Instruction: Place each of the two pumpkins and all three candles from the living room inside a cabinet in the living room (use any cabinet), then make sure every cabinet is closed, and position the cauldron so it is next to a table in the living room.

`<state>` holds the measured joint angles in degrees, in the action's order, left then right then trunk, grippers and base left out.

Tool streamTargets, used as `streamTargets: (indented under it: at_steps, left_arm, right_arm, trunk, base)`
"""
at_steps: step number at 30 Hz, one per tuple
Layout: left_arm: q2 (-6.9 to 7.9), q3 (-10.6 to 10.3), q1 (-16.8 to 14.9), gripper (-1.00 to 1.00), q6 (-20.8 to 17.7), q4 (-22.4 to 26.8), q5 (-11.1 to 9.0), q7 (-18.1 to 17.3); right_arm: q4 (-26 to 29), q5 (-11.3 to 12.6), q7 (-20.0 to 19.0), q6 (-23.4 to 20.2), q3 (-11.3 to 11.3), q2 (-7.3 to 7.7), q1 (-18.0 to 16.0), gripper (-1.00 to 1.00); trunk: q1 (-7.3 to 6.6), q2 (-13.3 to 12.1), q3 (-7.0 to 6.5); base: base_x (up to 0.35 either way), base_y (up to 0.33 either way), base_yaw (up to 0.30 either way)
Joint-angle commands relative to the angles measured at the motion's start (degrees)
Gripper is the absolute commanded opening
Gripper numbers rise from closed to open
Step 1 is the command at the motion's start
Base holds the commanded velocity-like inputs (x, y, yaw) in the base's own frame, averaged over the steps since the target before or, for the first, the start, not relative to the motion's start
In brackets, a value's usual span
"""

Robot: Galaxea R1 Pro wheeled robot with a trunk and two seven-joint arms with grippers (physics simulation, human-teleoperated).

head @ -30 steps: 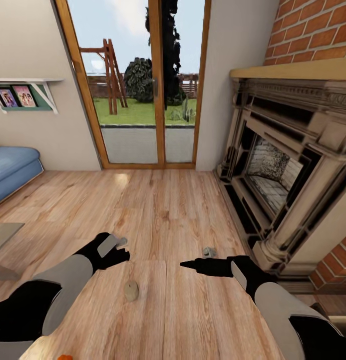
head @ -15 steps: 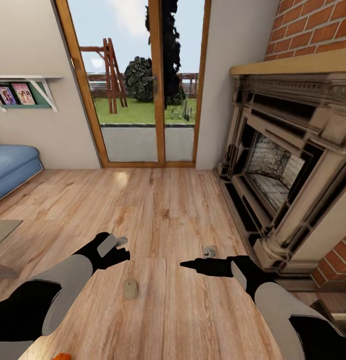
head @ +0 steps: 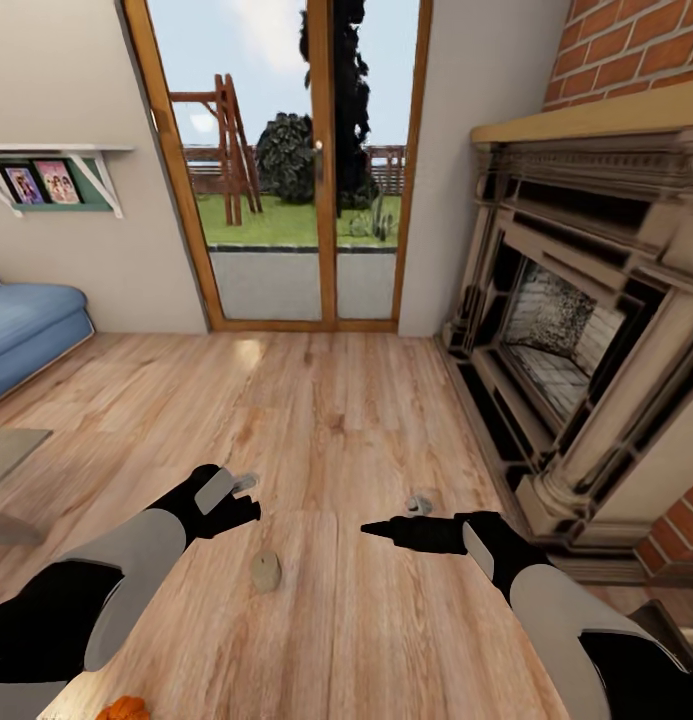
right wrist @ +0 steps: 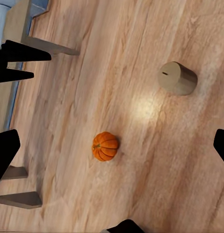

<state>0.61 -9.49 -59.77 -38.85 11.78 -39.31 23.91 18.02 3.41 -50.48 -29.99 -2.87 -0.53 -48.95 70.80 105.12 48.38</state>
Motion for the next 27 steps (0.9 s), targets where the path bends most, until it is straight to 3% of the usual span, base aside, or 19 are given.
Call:
streamTargets:
  at_steps: [1,13,21,24,27]
  left_arm:
    - [0.0,-0.01,-0.02,1.0,0.0,0.0,0.02,0.0]
    - [-0.24,-0.01,-0.04,1.0,0.04,0.02,-0.05,-0.17]
    - [-0.52,-0.09,-0.01,1.0,0.09,0.75,-0.07,-0.26]
    - [-0.53,-0.1,-0.03,1.0,0.09,0.78,-0.07,-0.26]
    - [-0.64,-0.15,-0.05,1.0,0.09,0.79,-0.07,-0.31]
  right_arm:
    - [0.0,0.02,0.01,-0.03,-0.02,0.0,0.0,1.0]
    - [0.0,0.02,0.03,-0.02,-0.03,0.0,0.0,1.0]
    - [0.06,0.02,0.03,0.01,-0.08,0.07,0.0,1.0]
    - [0.08,0.02,0.03,0.02,-0.22,0.74,-0.01,1.0]
    - [0.09,0.01,0.03,-0.04,-2.92,1.99,-0.01,1.0]
  trunk:
    - [0.23,0.42,0.18]
    - [2.86,5.23,2.34]
    - [4.62,8.44,3.77]
    - [5.28,9.64,4.31]
    - [5.94,10.84,4.85]
  base:
    - [0.0,0.0,0.246]
    - [0.0,0.0,0.266]
    - [0.0,0.0,0.04]
    - [0.0,0.0,0.002]
    - [0.0,0.0,0.0]
